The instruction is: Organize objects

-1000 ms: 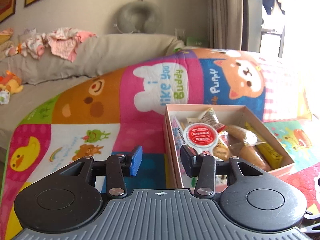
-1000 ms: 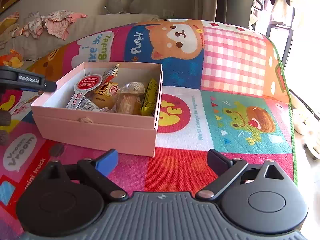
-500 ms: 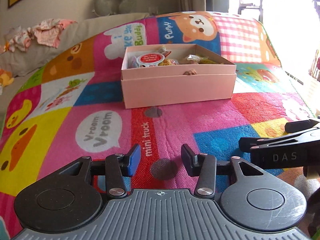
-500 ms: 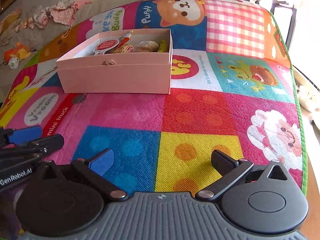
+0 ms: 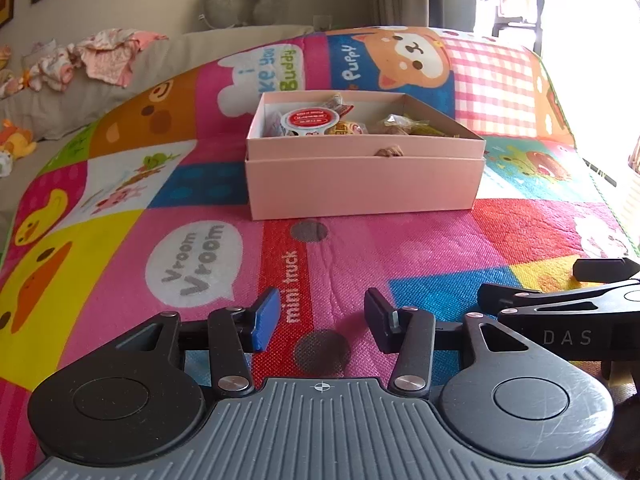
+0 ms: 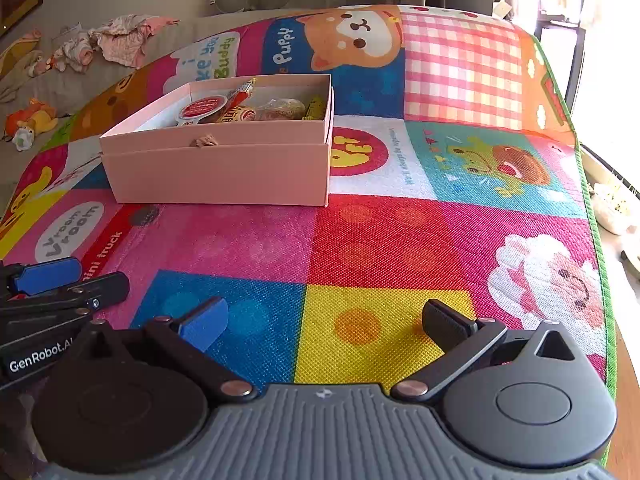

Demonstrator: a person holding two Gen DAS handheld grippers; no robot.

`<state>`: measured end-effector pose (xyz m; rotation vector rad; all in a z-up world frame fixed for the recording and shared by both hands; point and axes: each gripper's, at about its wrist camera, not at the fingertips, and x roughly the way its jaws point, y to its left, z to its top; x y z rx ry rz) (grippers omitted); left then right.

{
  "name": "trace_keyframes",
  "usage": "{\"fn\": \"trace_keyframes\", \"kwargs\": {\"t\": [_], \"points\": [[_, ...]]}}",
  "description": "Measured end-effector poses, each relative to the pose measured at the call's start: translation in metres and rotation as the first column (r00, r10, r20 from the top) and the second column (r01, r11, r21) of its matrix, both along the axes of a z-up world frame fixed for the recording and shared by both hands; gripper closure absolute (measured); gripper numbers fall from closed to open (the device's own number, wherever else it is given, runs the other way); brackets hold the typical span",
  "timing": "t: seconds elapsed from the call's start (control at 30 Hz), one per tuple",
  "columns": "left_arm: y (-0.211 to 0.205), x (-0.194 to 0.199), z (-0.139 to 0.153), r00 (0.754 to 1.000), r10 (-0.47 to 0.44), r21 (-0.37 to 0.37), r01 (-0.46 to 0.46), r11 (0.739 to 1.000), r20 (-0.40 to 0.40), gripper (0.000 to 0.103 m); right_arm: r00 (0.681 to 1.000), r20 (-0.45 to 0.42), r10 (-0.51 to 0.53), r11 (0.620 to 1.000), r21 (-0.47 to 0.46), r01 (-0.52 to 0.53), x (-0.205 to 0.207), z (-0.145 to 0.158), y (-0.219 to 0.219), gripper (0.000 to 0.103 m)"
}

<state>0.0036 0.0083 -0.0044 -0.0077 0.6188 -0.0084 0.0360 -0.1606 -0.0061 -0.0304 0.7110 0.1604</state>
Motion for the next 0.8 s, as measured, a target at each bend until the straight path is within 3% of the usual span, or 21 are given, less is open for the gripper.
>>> {"fn": "trace_keyframes", "kwargs": {"t": [0.8], "points": [[-0.0004,-0.0042,-0.0002,1.0,0.001,-0.003,-0.001,1.0,0.0,0.052,1.0,0.022,-0.019,1.0,0.007,0.019,-0.0078,-0.0021,-0.0001,0.0]]}}
